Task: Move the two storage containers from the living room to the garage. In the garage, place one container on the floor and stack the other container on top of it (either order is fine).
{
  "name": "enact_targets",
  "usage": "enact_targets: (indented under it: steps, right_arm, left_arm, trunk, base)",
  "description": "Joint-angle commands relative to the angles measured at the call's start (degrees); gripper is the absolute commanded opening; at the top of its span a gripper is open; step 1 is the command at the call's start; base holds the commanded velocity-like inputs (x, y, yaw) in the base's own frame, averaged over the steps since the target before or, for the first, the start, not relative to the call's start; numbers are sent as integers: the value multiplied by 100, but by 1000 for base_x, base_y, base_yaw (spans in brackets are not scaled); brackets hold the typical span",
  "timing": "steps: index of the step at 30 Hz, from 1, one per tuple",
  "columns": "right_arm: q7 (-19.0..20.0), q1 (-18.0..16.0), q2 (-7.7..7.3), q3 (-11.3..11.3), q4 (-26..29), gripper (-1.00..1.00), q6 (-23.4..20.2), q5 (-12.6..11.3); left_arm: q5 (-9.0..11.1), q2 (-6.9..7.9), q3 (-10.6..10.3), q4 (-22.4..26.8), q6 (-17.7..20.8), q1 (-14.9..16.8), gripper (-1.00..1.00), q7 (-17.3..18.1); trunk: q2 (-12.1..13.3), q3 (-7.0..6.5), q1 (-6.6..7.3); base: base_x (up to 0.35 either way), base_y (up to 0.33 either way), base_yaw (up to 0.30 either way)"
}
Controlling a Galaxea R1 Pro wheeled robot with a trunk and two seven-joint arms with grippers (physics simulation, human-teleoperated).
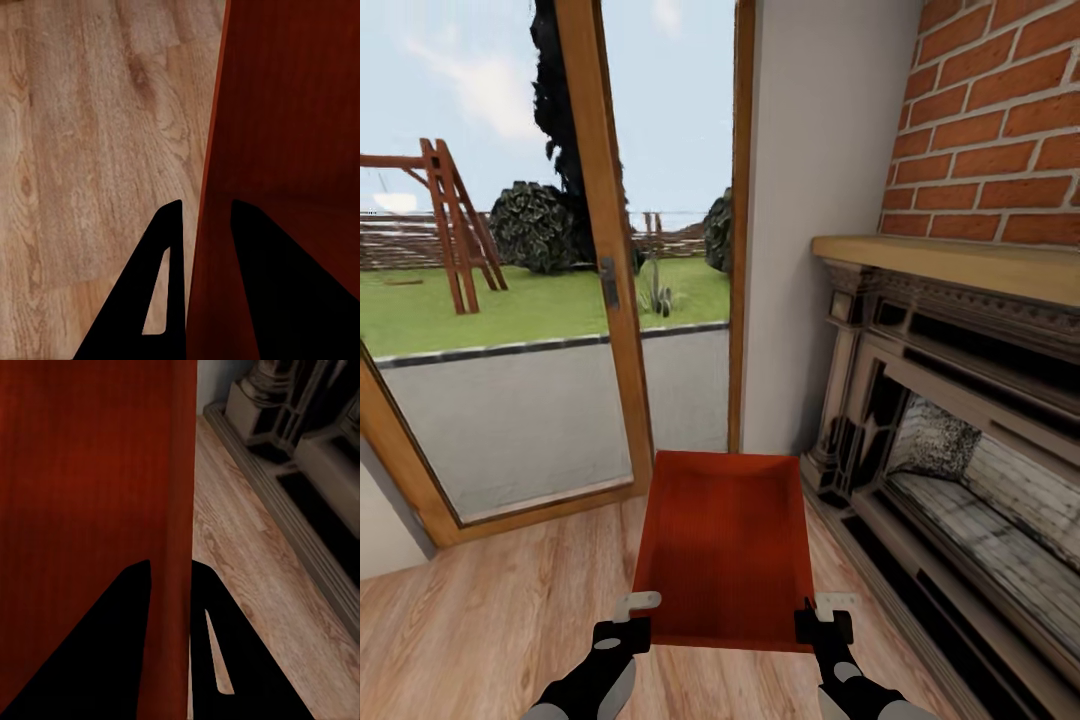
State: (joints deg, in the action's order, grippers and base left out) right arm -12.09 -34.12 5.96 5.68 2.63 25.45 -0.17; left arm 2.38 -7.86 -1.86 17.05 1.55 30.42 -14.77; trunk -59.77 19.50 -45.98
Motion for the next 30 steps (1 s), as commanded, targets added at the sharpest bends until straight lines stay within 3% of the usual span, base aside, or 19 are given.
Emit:
enact_targets:
  steps: [1,30]
  right_arm:
    - [-30,-6,2,-6,247,-100,39,44]
    - [-30,-6,2,-6,247,-100,39,44]
  left_arm:
    - [139,-5,-43,-18,18,-1,-100,-25]
    - [139,-5,-43,-18,20,-1,-100,-25]
  trunk:
    - [-4,-2,0]
    - [-4,-264,0]
  base:
    - [0,0,0]
    - [0,0,0]
